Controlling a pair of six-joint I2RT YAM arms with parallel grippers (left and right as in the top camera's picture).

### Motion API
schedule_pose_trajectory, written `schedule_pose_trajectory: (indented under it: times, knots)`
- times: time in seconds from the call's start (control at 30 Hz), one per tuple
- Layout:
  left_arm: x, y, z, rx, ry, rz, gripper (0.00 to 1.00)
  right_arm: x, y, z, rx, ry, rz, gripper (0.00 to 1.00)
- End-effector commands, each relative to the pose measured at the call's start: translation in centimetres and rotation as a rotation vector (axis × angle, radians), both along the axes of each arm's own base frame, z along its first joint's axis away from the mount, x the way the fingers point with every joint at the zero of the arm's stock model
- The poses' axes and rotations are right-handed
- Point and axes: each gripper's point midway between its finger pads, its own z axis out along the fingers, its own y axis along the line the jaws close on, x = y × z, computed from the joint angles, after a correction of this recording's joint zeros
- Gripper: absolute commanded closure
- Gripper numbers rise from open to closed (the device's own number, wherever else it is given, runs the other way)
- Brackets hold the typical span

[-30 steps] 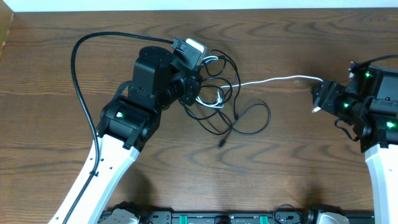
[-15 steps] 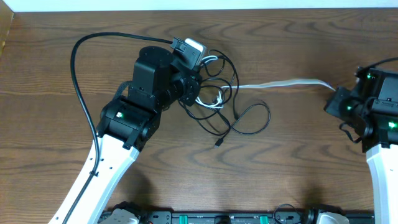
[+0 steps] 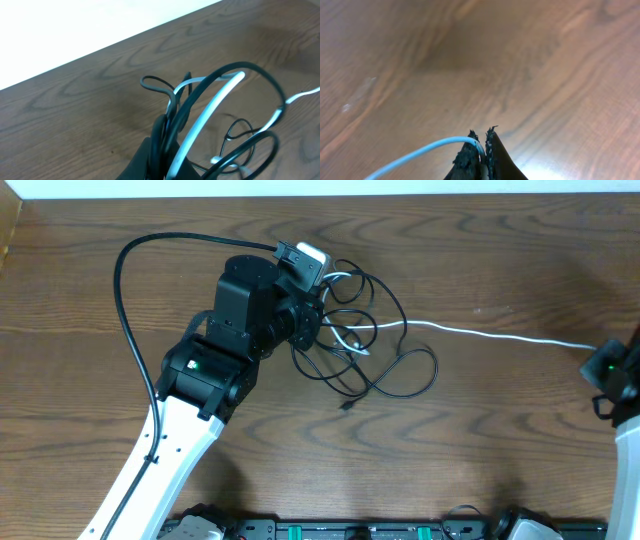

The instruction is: Untangle cables

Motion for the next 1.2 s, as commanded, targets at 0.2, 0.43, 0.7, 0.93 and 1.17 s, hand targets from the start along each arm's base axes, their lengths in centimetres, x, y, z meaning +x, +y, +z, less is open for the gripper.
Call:
schedule_pose_trajectory:
  times: [0.2, 0.43, 0.7, 0.93, 1.17]
  knots:
    - [0.3, 0.4, -0.1, 0.008, -0.001, 0.024, 0.92, -4.7, -5.1, 0.4, -0.012, -0.003, -0.284, 0.98]
    - [0.3, 0.4, -0.1, 0.007, -0.001, 0.024, 0.92, -4.7, -5.0, 0.0, 0.076, -0.051, -0.303, 0.33]
    - [0.3, 0.4, -0.1, 0.007, 0.0, 0.023, 0.92, -3.2, -3.4, -0.2, 0.16, -0.096, -0.213, 0.01]
    - [0.3, 0.4, -0.1, 0.007, -0.001, 0.024, 0.92, -2.6, -2.9, -0.2, 0.164, -0.093, -0.14, 0.01]
    - [2.3, 4.9, 0.2, 0.023, -0.024, 0.352, 0.92, -4.0, -4.4, -0.2, 0.088, -0.042, -0.211, 0.01]
